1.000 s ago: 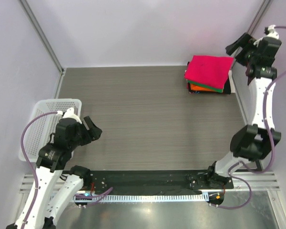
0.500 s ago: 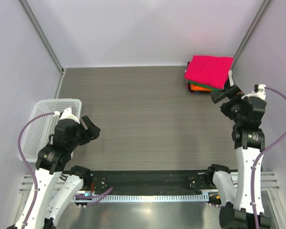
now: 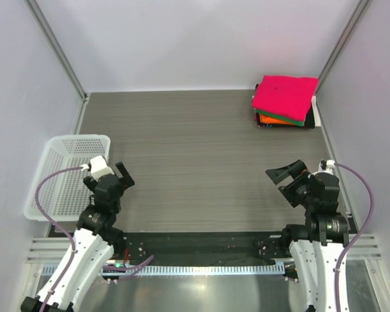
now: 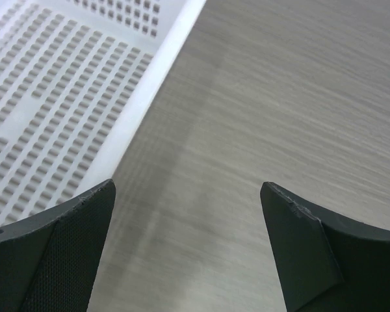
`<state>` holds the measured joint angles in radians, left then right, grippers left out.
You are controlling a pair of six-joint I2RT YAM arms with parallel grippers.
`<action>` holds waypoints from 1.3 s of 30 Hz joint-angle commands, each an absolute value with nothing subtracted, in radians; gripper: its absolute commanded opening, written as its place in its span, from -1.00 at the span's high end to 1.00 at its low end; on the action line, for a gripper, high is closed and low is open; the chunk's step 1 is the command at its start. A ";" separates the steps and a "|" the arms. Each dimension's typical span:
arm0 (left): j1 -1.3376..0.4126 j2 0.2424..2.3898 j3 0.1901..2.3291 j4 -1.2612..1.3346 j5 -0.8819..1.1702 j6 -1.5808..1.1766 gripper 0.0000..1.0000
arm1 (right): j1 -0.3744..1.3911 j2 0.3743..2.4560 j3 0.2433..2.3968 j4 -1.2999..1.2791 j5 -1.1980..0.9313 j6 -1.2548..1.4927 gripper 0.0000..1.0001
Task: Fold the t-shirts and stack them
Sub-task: Reset both grippers
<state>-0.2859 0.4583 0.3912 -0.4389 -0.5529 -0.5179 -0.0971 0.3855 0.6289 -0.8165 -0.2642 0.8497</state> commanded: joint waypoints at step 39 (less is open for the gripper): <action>0.011 1.489 0.278 1.072 -0.150 -0.153 -0.99 | -0.032 0.325 0.603 -0.667 -0.380 0.815 -0.99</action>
<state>-0.0128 1.4837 0.2737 1.0279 -0.0086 -0.2108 -0.0383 0.3145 0.5903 -0.7113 -0.3653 0.8253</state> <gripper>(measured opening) 0.991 0.996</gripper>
